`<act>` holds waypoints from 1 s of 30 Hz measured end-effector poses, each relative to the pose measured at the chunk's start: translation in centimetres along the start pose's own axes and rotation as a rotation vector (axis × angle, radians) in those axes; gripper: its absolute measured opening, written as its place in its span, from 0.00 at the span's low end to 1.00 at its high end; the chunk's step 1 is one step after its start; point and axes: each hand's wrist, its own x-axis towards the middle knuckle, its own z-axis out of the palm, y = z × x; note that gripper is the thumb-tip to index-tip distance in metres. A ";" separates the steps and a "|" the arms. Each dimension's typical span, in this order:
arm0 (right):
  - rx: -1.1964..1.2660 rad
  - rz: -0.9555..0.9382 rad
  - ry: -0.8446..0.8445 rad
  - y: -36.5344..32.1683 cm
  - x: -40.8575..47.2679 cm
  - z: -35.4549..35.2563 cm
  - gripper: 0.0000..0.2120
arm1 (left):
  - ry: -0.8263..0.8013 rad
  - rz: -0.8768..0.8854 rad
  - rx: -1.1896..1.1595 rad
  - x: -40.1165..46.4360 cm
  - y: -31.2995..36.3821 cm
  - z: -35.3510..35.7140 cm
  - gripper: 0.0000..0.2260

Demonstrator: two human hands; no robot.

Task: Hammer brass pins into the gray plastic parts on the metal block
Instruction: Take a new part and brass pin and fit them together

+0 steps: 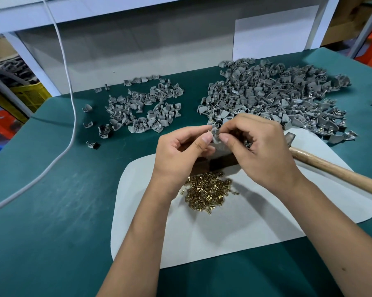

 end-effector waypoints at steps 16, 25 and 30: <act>0.160 0.171 -0.088 -0.5 -0.1 0.1 0.04 | -0.038 -0.025 -0.157 0.0 -0.1 -0.3 0.14; 0.077 0.113 -0.065 -0.3 -0.3 0.5 0.04 | -0.012 -0.032 -0.111 -0.2 -0.3 0.2 0.12; 0.064 0.126 -0.059 -0.1 -0.4 0.5 0.04 | 0.001 -0.023 -0.059 -0.3 -0.2 0.4 0.12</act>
